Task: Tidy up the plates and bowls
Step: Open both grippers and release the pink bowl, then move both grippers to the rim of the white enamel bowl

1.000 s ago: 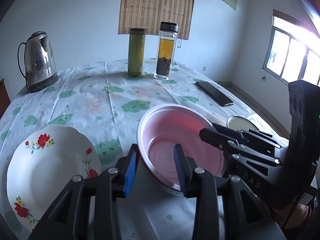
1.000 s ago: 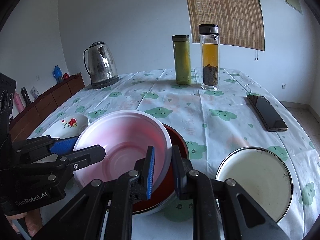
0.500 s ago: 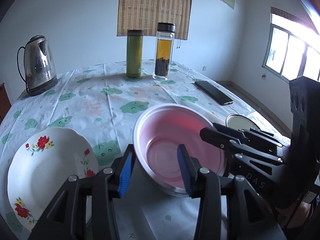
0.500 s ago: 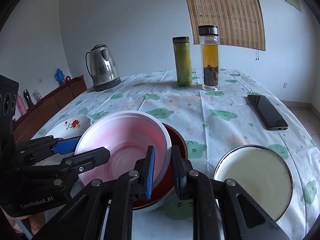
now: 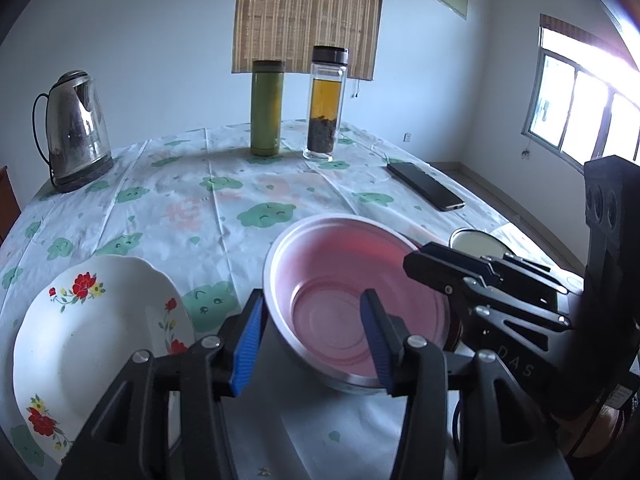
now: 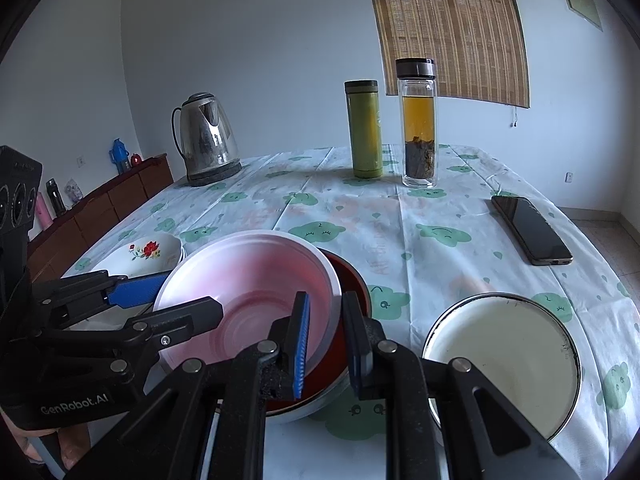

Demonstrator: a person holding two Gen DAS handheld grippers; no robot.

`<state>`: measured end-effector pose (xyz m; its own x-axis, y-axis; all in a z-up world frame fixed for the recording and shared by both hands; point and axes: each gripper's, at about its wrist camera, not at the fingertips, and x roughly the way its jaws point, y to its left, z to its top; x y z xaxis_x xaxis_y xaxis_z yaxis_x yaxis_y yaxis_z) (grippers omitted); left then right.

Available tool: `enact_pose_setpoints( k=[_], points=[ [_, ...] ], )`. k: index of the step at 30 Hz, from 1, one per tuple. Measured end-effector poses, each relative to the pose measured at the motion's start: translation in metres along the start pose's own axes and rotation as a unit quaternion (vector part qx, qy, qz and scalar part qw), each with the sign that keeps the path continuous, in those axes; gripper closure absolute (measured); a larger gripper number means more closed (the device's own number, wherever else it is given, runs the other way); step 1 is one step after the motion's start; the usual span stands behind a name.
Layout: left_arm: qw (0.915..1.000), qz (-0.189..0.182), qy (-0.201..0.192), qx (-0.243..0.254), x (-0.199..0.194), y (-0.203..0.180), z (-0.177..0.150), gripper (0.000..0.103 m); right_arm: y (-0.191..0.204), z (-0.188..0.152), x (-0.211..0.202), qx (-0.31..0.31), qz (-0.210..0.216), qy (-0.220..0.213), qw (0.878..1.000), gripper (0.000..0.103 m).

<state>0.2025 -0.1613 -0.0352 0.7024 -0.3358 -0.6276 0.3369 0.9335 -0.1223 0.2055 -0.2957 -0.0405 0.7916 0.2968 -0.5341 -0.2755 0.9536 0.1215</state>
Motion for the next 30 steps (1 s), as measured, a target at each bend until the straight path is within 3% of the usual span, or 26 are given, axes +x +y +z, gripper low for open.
enact_pose_setpoints(
  k=[5,7,9,22,28,30],
  points=[
    [1.0,0.008,0.0,0.002,0.0,-0.001,0.0,0.044,-0.003,0.001,-0.006,0.003,-0.006,-0.013,1.0,0.084],
    [0.9998,0.017,-0.006,0.005,-0.001,-0.002,0.0,0.031,-0.003,0.001,-0.006,0.004,-0.007,-0.012,1.0,0.084],
    [0.9994,0.03,-0.011,0.014,-0.002,-0.003,0.0,0.027,-0.003,0.001,-0.006,0.003,-0.008,-0.012,1.0,0.084],
    [0.9998,0.008,-0.009,0.012,-0.002,-0.004,0.0,0.025,-0.008,0.002,-0.016,0.004,-0.022,-0.035,0.999,0.084],
    [0.9995,-0.011,0.003,0.03,0.003,-0.014,-0.003,0.025,-0.022,0.003,-0.03,0.021,-0.047,-0.064,0.997,0.084],
    [0.9992,-0.025,-0.001,0.03,0.001,-0.015,-0.003,0.021,-0.031,0.003,-0.036,0.034,-0.062,-0.074,0.995,0.082]
  ],
)
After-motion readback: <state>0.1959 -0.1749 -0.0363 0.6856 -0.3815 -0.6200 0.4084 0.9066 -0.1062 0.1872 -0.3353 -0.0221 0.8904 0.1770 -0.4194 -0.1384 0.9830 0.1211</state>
